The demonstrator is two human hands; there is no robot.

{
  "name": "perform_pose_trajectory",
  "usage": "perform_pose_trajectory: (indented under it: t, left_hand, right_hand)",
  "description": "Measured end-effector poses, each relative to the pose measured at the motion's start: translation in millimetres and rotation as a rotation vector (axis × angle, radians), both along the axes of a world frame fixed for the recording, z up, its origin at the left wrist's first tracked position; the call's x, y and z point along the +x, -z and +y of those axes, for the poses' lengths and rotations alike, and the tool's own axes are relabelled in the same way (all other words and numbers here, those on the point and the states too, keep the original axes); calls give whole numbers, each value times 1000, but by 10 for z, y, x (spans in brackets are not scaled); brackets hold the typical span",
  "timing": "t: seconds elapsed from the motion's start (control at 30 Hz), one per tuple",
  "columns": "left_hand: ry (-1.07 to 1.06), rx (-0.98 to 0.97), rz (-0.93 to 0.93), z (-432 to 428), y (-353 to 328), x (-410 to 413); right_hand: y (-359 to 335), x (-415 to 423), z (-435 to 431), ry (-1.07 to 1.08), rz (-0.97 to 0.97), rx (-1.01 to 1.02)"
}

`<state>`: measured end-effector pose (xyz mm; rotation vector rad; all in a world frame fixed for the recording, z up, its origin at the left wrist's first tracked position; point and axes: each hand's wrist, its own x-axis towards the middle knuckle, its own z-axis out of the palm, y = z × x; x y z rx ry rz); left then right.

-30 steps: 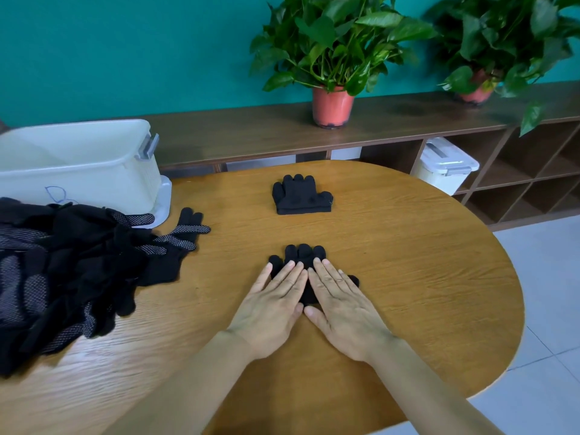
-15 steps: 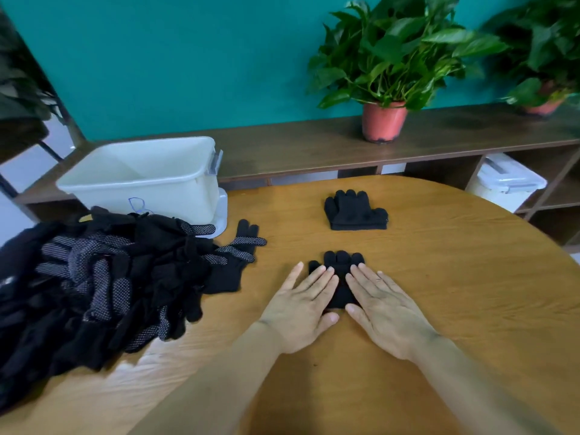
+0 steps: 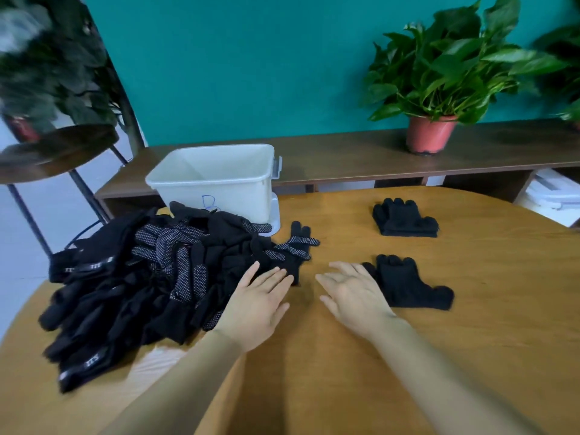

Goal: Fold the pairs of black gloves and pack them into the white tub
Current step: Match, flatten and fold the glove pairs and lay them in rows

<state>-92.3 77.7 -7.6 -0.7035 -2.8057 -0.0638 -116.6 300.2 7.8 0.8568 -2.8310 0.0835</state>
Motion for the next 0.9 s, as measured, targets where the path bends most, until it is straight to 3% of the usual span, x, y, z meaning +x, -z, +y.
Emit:
perform_pose_trajectory:
  t: [0.27, 0.47, 0.57, 0.7, 0.83, 0.9]
  left_hand:
    - [-4, -18, 178, -292, 96, -369]
    - [-38, 2, 177, -291, 205, -566]
    - [-76, 76, 215, -251, 82, -591]
    - [-214, 375, 199, -168, -358, -612]
    - [-212, 901, -80, -78, -1020, -454]
    - [-151, 1022, -213, -87, -1264, -366]
  right_hand:
    - [44, -511, -683, -35, -46, 54]
    - [87, -652, -731, 14, -17, -73]
    - [-72, -609, -692, 59, -6, -264]
    - [-535, -511, -689, 128, -96, -599]
    - [-1047, -410, -603, 128, -488, -1017]
    - [-1273, -333, -525, 112, -537, -1102]
